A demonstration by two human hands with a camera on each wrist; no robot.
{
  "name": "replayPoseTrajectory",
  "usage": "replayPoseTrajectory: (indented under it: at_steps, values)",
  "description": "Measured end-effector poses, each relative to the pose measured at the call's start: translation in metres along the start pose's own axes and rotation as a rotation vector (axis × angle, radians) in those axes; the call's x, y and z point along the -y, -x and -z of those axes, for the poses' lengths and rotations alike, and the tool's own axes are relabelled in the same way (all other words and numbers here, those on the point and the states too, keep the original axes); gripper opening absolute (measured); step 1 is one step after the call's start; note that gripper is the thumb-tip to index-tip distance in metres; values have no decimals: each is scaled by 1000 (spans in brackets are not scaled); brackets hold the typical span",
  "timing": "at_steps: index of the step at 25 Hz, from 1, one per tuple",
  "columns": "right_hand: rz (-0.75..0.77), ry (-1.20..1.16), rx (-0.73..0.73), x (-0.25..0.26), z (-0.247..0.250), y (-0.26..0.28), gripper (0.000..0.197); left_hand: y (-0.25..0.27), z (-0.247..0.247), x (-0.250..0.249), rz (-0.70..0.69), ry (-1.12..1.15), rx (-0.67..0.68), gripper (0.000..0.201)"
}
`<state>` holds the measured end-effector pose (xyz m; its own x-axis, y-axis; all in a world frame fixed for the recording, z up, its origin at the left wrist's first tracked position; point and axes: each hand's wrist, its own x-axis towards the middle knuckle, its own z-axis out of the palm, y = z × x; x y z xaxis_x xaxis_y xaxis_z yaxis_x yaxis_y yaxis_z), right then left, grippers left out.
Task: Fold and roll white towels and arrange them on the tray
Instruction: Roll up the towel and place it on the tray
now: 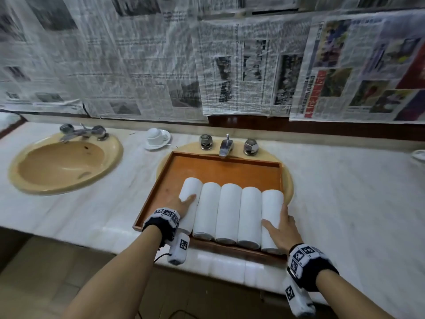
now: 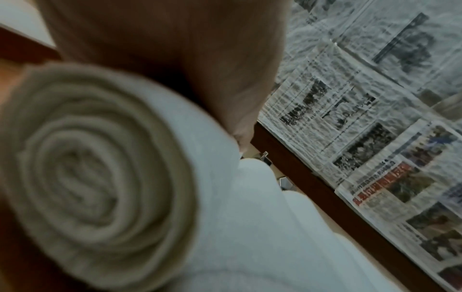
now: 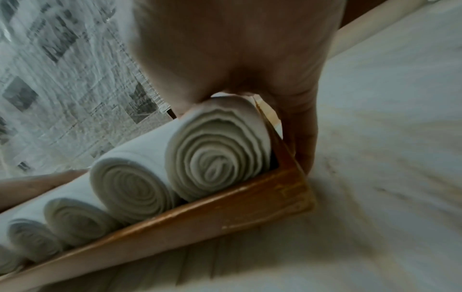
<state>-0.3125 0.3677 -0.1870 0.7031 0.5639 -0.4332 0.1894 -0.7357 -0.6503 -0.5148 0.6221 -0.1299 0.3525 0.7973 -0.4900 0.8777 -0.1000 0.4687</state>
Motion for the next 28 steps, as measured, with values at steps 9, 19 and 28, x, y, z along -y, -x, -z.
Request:
replayPoseTrajectory:
  at_steps: [9,19,28]
  values:
    - [3,-55,-35,0,-4,-3,90,-16,-1,13,14,49,24,75]
    - [-21,-81,-54,4,-6,-1,86,-12,0,9,-62,-144,-12,56]
    - [-38,-43,-29,10,-4,1,85,-14,-8,17,-56,-77,-72,54]
